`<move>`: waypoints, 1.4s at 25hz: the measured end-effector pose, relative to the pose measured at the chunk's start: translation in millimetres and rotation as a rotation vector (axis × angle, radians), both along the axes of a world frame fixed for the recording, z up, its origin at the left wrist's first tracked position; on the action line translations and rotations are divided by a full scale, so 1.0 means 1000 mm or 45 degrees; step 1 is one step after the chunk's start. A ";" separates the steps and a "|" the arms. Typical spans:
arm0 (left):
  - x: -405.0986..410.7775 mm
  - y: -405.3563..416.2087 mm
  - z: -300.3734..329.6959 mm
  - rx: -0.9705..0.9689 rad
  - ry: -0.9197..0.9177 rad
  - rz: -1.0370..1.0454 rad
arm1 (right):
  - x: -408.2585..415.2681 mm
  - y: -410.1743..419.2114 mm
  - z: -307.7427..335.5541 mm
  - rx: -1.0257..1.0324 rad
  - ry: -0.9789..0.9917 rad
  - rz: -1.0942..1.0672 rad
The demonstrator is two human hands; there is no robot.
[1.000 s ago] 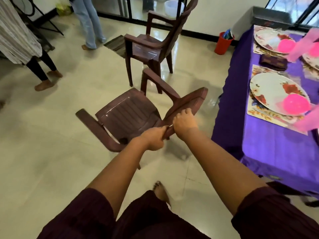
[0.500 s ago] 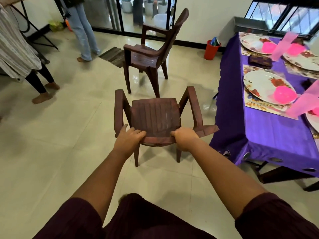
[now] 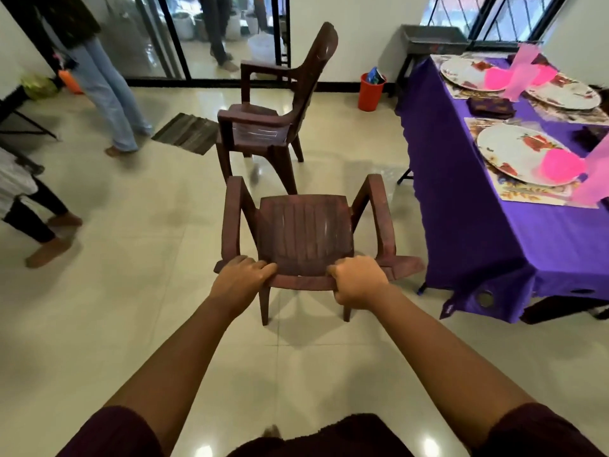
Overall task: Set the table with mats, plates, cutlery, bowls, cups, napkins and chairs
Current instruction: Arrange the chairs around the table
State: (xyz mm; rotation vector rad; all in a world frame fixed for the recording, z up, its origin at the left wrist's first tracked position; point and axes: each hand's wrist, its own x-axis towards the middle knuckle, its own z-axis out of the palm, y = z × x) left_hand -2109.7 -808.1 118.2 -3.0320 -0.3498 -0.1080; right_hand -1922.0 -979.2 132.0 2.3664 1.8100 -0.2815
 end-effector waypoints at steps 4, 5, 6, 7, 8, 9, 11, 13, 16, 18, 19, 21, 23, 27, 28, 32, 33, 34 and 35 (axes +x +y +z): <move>0.003 0.048 -0.007 -0.041 -0.049 -0.146 | -0.008 0.035 -0.002 -0.007 0.004 -0.129; 0.003 0.059 -0.011 -0.065 -0.062 -0.154 | -0.009 0.042 -0.003 -0.006 0.009 -0.142; 0.004 0.068 -0.016 -0.079 -0.088 -0.151 | -0.008 0.047 -0.003 -0.002 0.017 -0.153; 0.006 0.074 -0.022 -0.083 -0.119 -0.145 | -0.008 0.052 -0.004 0.002 0.030 -0.163; 0.006 0.076 -0.029 -0.082 -0.156 -0.151 | -0.007 0.053 -0.005 -0.001 0.044 -0.169; 0.006 0.076 -0.035 -0.081 -0.200 -0.175 | -0.006 0.053 -0.005 -0.009 0.054 -0.175; 0.007 0.079 -0.043 -0.083 -0.263 -0.264 | -0.003 0.055 -0.005 -0.035 0.073 -0.209; 0.010 0.094 -0.039 -0.097 -0.252 -0.375 | -0.003 0.062 0.000 -0.071 0.106 -0.233; 0.025 0.143 -0.023 -0.114 -0.246 -0.412 | -0.004 0.095 0.005 -0.059 0.062 -0.249; 0.036 0.175 -0.016 -0.104 -0.219 -0.425 | -0.004 0.120 0.007 -0.057 0.029 -0.271; 0.039 0.189 -0.014 -0.100 -0.202 -0.453 | -0.007 0.130 0.008 -0.065 0.025 -0.298; 0.041 0.213 -0.013 -0.090 -0.184 -0.552 | -0.019 0.148 0.009 -0.099 0.031 -0.361; 0.042 0.237 -0.016 -0.092 -0.224 -0.665 | -0.034 0.163 0.008 -0.135 0.049 -0.453; 0.074 0.302 -0.017 -0.132 -0.366 -0.907 | -0.048 0.211 0.021 -0.125 0.050 -0.703; 0.085 0.322 -0.014 -0.142 -0.352 -0.980 | -0.053 0.226 0.026 -0.122 0.054 -0.776; 0.149 0.389 -0.004 -0.105 -0.251 -1.241 | -0.068 0.287 0.025 -0.074 -0.001 -1.014; 0.165 0.398 -0.004 -0.098 -0.199 -1.278 | -0.064 0.299 0.023 -0.057 -0.034 -1.061; 0.180 0.405 -0.005 -0.096 -0.147 -1.285 | -0.060 0.308 0.020 -0.043 -0.061 -1.103; 0.193 0.411 -0.004 -0.101 -0.102 -1.283 | -0.058 0.318 0.015 -0.021 -0.075 -1.166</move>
